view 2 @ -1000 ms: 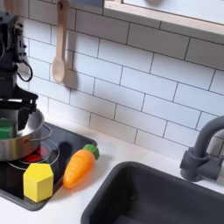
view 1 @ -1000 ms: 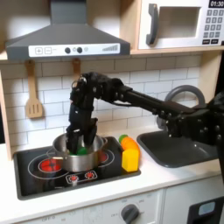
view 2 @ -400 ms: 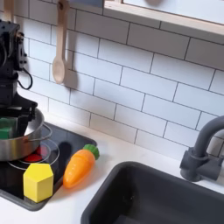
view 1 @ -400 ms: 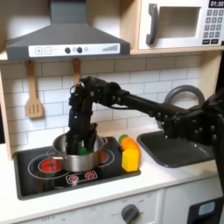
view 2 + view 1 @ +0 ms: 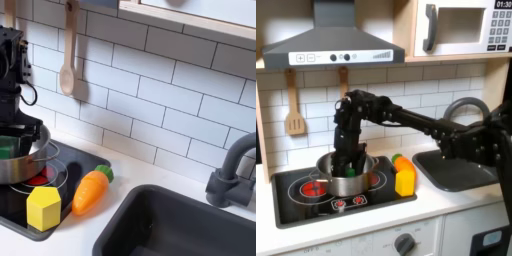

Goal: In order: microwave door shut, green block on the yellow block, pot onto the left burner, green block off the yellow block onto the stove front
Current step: 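Take the green block out of the pot and put it on the yellow block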

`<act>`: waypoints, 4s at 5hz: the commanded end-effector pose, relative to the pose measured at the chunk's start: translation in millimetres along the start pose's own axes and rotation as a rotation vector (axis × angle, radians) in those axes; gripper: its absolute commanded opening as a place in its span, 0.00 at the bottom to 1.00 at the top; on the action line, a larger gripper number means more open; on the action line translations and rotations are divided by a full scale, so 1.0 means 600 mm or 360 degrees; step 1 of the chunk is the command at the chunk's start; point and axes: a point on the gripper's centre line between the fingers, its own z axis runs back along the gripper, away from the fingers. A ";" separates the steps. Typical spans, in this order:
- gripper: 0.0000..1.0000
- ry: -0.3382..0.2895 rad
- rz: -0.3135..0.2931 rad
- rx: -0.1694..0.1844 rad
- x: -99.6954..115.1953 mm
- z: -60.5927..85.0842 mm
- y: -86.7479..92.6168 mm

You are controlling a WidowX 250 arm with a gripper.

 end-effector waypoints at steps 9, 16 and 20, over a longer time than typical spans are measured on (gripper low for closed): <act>0.00 -0.0132 -0.0086 -0.0104 0.022 0.088 -0.003; 0.00 -0.0111 -0.0302 -0.0210 -0.036 0.137 0.058; 0.00 -0.0129 -0.0543 -0.0276 -0.113 0.163 0.093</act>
